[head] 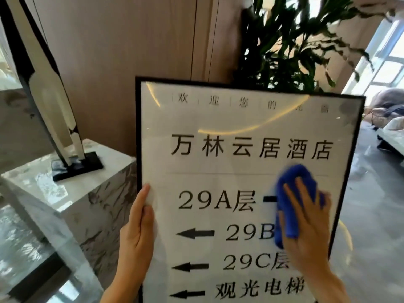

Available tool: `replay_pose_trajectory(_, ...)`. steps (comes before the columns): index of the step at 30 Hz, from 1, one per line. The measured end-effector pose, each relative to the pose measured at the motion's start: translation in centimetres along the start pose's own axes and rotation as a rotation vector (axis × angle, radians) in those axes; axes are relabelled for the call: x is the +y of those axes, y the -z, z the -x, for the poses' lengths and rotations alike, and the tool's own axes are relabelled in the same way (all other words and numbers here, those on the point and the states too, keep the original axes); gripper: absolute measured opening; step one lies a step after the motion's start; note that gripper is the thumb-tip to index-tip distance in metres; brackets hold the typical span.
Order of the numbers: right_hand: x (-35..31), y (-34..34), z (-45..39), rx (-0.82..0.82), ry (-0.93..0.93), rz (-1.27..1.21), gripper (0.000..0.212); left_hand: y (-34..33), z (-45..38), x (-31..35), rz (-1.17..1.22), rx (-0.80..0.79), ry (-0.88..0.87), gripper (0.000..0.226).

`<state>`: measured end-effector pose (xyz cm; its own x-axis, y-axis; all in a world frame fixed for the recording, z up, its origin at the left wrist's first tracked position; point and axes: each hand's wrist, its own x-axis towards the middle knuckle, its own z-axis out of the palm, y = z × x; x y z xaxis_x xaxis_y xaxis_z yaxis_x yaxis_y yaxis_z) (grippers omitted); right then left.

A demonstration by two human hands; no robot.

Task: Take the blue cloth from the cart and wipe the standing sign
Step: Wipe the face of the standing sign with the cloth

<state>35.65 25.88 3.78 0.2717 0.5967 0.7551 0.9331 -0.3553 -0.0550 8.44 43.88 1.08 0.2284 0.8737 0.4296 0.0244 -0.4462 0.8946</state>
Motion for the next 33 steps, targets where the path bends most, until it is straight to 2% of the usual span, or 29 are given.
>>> replay_pose_trajectory(6, 2.7, -0.5, 2.3, 0.138, -0.124, -0.150, 0.051, 0.4, 2.5, -3.0, -0.046, -0.005, -0.045, 0.038)
replay_pose_trajectory(9, 0.4, -1.9, 3.1, 0.249, -0.249, -0.244, 0.050, 0.4, 3.0, -3.6, -0.059, 0.014, -0.089, 0.038)
replay_pose_trajectory(13, -5.5, -4.0, 4.0, 0.342, -0.307, -0.245, 0.049, 0.3, 3.1, -3.9, -0.042, 0.011, -0.129, 0.040)
replay_pose_trajectory(16, -12.8, -6.4, 6.3, 0.270, -0.326, -0.223, 0.047, 0.4, 3.5, -4.1, -0.021, -0.006, -0.155, 0.041)
replay_pose_trajectory(18, -17.9, -7.7, 8.6, 0.145, -0.236, -0.200, 0.049, 0.6, 3.4, -3.9, -0.028, -0.017, -0.154, 0.041)
replay_pose_trajectory(20, -20.7, -8.3, 10.4, 0.025, -0.090, -0.183, 0.066, 0.7, 3.2, -3.8, -0.026, -0.024, -0.151, 0.040)
replay_pose_trajectory(21, -20.5, -8.3, 10.9, -0.008, -0.021, -0.168, 0.077, 0.7, 3.2, -3.7, -0.011, -0.029, -0.145, 0.040)
replay_pose_trajectory(23, -18.7, -8.2, 11.2, -0.027, 0.084, -0.137, 0.086, 0.7, 3.2, -3.8, 0.021, -0.036, -0.140, 0.039)
replay_pose_trajectory(25, -16.1, -7.5, 11.0, -0.030, 0.136, -0.149, 0.075, 0.6, 3.4, -4.1, 0.032, -0.035, -0.135, 0.039)
replay_pose_trajectory(27, -13.0, -6.8, 10.9, -0.006, 0.110, -0.151, 0.061, 0.5, 4.0, -4.5, 0.015, -0.025, -0.106, 0.038)
replay_pose_trajectory(33, -2.8, -3.8, 9.8, 0.034, 0.066, -0.134, 0.051, 0.7, 7.1, -6.8, -0.037, 0.006, -0.048, 0.037)
